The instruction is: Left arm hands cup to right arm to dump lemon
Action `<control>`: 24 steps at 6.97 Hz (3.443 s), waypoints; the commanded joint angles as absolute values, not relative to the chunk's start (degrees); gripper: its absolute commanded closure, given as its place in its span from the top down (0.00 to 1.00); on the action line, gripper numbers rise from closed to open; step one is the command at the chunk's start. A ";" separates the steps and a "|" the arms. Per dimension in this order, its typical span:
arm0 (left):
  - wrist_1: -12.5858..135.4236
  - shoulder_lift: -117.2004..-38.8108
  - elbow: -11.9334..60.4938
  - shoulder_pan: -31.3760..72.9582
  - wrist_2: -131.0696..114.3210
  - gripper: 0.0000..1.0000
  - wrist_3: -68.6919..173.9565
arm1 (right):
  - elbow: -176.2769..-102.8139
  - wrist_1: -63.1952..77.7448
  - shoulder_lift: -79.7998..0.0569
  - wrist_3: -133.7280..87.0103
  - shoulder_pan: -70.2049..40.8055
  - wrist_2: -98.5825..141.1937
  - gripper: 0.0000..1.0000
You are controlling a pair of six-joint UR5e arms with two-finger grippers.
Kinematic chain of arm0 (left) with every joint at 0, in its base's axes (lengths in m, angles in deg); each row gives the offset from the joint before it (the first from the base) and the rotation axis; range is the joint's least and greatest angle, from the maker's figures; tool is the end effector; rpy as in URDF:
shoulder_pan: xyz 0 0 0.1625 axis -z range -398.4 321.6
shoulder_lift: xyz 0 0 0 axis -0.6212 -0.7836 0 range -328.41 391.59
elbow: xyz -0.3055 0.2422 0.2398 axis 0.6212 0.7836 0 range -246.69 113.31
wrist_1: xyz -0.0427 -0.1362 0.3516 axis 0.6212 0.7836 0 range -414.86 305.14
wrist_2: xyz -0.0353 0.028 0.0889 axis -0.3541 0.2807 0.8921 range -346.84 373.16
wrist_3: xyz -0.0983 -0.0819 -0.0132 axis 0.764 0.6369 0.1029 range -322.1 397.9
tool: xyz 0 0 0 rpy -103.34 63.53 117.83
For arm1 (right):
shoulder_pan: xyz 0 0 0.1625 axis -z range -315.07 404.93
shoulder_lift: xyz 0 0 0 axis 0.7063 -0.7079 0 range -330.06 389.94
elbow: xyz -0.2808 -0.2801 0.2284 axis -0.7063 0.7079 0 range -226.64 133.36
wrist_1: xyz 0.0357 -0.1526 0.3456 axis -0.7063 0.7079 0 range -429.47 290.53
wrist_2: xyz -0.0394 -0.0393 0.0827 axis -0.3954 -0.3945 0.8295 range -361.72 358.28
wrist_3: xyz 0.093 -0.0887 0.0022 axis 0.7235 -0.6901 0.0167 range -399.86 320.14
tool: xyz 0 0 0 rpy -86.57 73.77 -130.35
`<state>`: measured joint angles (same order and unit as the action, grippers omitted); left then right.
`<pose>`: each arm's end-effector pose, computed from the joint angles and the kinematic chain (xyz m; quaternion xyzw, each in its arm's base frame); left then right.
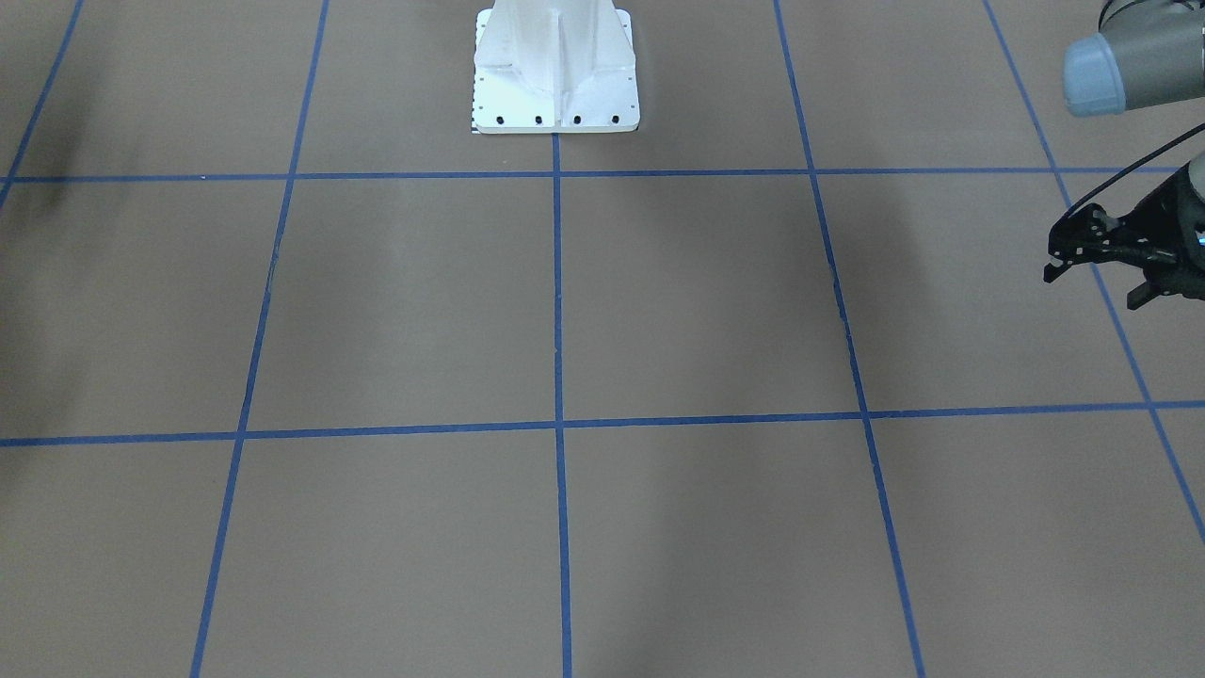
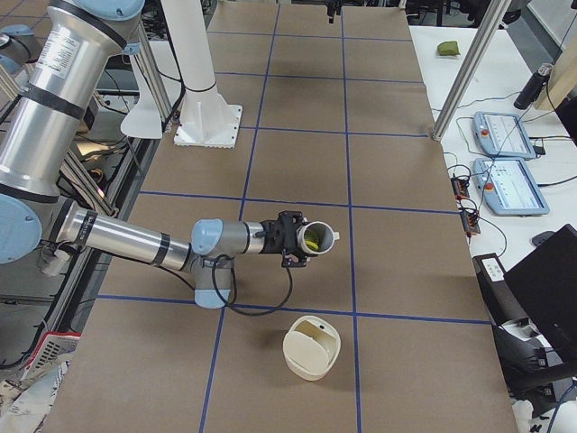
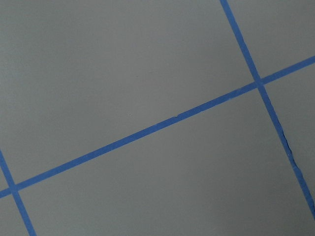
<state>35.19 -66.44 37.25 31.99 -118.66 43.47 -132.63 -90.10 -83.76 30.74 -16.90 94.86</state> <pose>0.1304 -0.5075 0.5343 0.0978 0.3808 0.1796 0.9018 -0.0229 -0.2937 0.6635 0.3978 -0.5297 0.2353 0.7112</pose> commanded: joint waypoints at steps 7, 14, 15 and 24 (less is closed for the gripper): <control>35.23 -66.50 38.87 31.91 -118.68 1.00 43.70 | -121.53 -103.53 -78.70 81.19 -27.05 94.97 0.00; 35.14 -66.41 40.10 31.91 -118.59 1.00 43.88 | -113.61 -117.19 -75.88 113.36 -27.05 81.35 0.00; 35.14 -66.41 40.10 31.91 -118.68 1.00 43.88 | -113.35 -119.46 -75.97 116.47 -27.05 78.99 0.00; 34.96 -66.41 39.66 31.82 -119.11 1.00 43.88 | -114.84 -121.05 -74.49 108.66 -26.96 77.19 0.05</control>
<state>34.96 -66.41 39.84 31.82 -118.83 43.88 -114.30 -120.34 -75.22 115.61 -26.97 75.70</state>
